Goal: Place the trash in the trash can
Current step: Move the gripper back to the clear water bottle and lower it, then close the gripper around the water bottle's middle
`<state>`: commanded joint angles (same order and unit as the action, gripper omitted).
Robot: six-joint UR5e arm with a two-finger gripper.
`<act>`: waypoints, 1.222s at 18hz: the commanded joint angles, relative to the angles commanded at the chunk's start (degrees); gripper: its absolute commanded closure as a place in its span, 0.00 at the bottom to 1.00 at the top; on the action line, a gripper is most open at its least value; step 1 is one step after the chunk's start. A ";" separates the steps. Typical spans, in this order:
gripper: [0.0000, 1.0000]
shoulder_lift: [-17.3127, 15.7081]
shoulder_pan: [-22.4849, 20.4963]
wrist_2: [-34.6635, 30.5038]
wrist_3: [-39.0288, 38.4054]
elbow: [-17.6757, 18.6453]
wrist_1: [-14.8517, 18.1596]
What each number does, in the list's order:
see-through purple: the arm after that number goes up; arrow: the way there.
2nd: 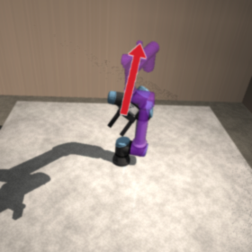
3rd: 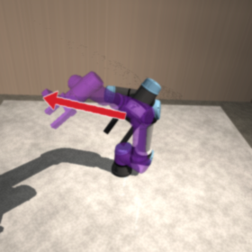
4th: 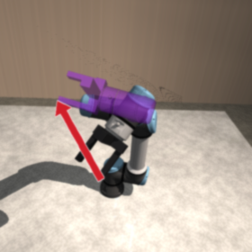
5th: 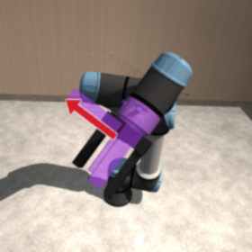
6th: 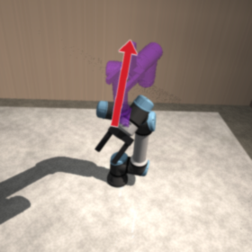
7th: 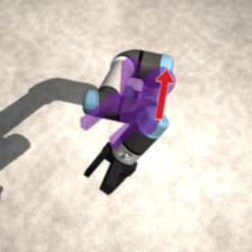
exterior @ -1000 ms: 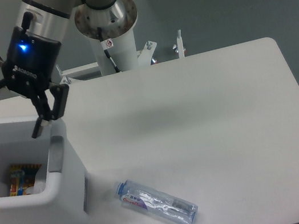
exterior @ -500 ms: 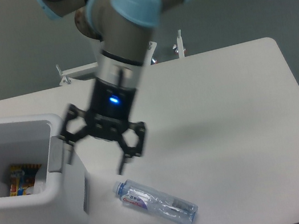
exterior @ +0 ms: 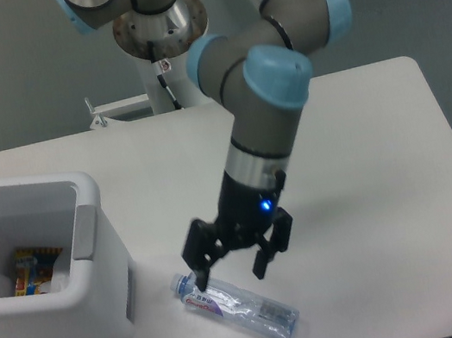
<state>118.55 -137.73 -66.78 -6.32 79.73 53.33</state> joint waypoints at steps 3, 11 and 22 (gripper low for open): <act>0.00 2.55 1.23 -4.13 -1.32 -1.94 5.10; 0.00 9.76 3.34 -14.95 -11.78 -7.82 8.62; 0.00 16.36 4.48 -23.13 -19.26 -12.84 13.20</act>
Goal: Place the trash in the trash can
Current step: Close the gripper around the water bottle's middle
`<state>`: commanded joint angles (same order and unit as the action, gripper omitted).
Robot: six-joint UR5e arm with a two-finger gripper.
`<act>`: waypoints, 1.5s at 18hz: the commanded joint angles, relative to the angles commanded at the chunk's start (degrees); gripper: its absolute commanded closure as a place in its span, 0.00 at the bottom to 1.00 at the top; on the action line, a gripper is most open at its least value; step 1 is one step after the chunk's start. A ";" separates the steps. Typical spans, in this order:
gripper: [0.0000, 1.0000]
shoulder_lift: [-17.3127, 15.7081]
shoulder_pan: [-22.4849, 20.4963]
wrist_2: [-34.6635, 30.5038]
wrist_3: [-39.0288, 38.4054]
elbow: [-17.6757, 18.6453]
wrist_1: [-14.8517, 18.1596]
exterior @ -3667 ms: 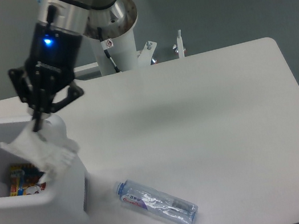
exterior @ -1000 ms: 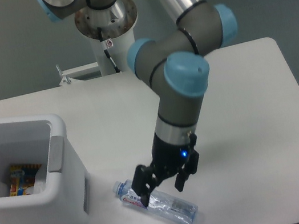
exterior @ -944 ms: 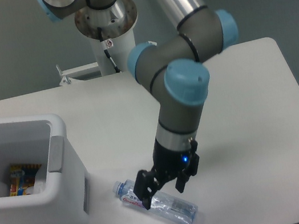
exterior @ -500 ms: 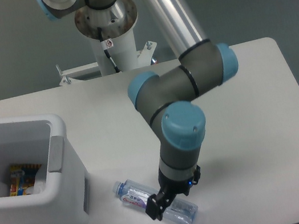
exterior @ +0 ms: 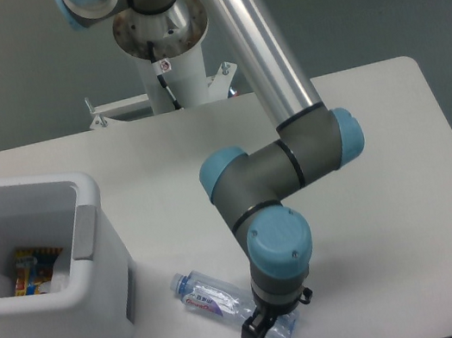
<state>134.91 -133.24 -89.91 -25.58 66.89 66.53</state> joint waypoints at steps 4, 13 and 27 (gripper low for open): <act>0.00 1.84 0.70 -0.52 -0.79 -1.67 0.18; 0.13 3.52 2.38 -4.57 -1.58 -2.46 0.18; 0.44 1.06 2.29 -3.52 -1.32 -2.73 -0.53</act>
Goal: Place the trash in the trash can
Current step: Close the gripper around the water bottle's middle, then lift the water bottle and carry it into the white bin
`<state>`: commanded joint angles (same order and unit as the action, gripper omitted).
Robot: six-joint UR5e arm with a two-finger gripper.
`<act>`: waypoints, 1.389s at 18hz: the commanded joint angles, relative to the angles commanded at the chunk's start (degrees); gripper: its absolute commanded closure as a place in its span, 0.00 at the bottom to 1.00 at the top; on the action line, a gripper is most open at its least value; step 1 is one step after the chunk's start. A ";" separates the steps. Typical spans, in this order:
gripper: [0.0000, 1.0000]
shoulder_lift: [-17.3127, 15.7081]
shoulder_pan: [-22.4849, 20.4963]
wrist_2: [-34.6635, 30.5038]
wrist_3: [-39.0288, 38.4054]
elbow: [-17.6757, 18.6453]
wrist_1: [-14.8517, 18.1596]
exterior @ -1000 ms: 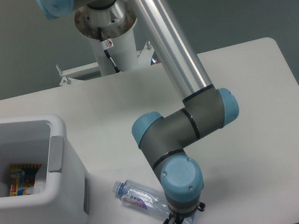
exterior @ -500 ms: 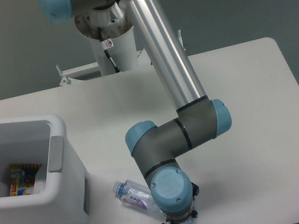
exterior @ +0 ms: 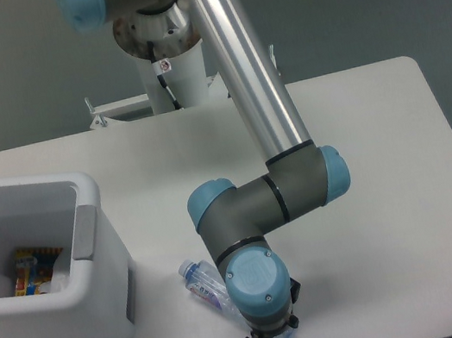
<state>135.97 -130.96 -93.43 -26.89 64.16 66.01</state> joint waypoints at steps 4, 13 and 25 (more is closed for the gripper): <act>0.44 -2.46 -0.17 3.16 1.57 -0.09 -0.70; 0.44 -11.25 -2.90 14.49 8.78 -0.09 -7.72; 0.44 -19.86 -4.13 29.34 20.29 0.00 -14.94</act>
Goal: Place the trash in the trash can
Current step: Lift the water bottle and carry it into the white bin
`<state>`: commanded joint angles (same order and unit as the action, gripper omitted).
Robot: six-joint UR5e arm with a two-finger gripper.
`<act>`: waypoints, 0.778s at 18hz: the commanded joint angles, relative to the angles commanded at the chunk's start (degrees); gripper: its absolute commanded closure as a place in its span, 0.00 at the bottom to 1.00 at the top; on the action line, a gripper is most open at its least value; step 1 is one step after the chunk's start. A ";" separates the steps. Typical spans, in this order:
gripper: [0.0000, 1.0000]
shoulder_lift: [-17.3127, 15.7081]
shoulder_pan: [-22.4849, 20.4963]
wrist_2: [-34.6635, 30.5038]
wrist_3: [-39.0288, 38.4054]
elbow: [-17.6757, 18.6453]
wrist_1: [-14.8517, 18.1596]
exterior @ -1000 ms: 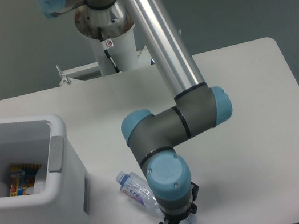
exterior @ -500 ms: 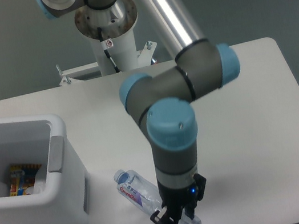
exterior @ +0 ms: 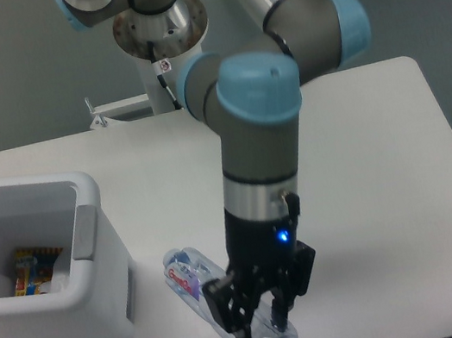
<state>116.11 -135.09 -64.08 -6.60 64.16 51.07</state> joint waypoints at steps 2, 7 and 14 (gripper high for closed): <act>0.44 -1.32 0.00 2.11 0.97 0.00 -0.88; 0.44 -4.48 0.18 9.41 3.52 0.00 -1.85; 0.44 -6.33 4.47 11.61 4.75 0.09 -2.64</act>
<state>109.78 -130.62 -52.47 -1.85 64.25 48.43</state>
